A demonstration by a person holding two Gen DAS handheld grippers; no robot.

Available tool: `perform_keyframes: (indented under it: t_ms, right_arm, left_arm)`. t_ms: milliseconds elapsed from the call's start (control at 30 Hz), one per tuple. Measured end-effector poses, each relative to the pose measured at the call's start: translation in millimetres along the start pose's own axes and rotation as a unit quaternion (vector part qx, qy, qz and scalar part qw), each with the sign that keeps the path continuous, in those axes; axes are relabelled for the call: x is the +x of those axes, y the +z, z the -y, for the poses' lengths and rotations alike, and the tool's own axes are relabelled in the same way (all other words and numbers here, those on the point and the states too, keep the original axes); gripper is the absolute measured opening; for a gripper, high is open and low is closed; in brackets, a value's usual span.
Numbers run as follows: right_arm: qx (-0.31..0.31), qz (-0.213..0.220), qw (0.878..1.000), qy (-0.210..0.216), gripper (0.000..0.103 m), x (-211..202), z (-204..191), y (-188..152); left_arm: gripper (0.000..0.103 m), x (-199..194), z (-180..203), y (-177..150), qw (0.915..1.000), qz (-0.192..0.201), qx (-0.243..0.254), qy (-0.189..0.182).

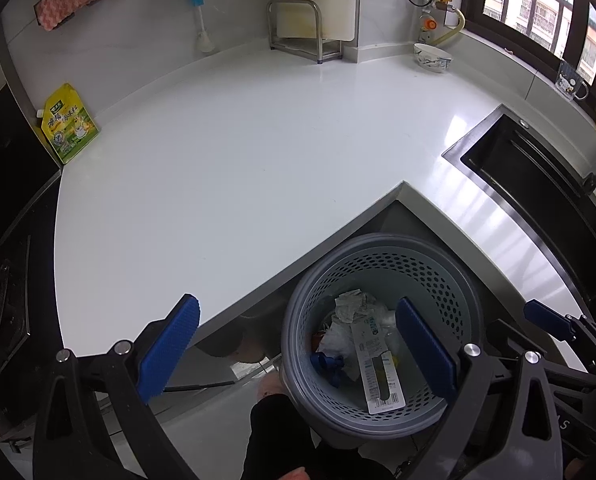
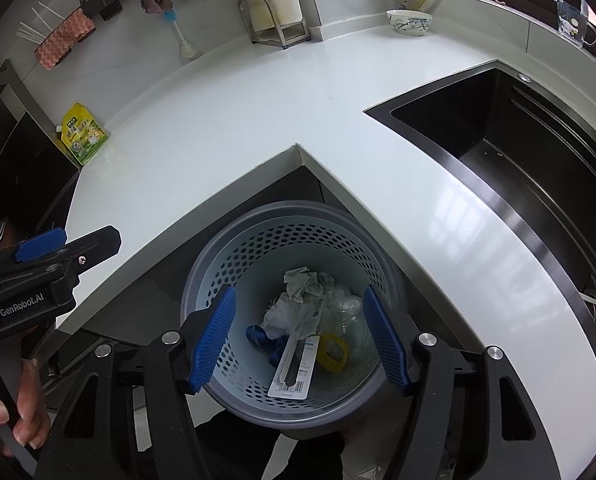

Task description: Collect trash

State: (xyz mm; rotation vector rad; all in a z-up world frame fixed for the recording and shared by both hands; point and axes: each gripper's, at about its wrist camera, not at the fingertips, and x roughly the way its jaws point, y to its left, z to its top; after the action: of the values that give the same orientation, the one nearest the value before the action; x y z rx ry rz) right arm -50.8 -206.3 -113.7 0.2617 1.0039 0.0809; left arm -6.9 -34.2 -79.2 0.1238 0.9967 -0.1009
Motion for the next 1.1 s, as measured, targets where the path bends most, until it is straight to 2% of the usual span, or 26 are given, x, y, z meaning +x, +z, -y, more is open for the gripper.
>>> perform_keyframes:
  t_ms: [1100]
  right_arm:
    - [-0.002,0.000,1.000,0.000,0.063,-0.3,0.3,-0.5]
  left_arm:
    - [0.097,-0.2,-2.5,-2.2,1.0000,-0.002,0.001,-0.002]
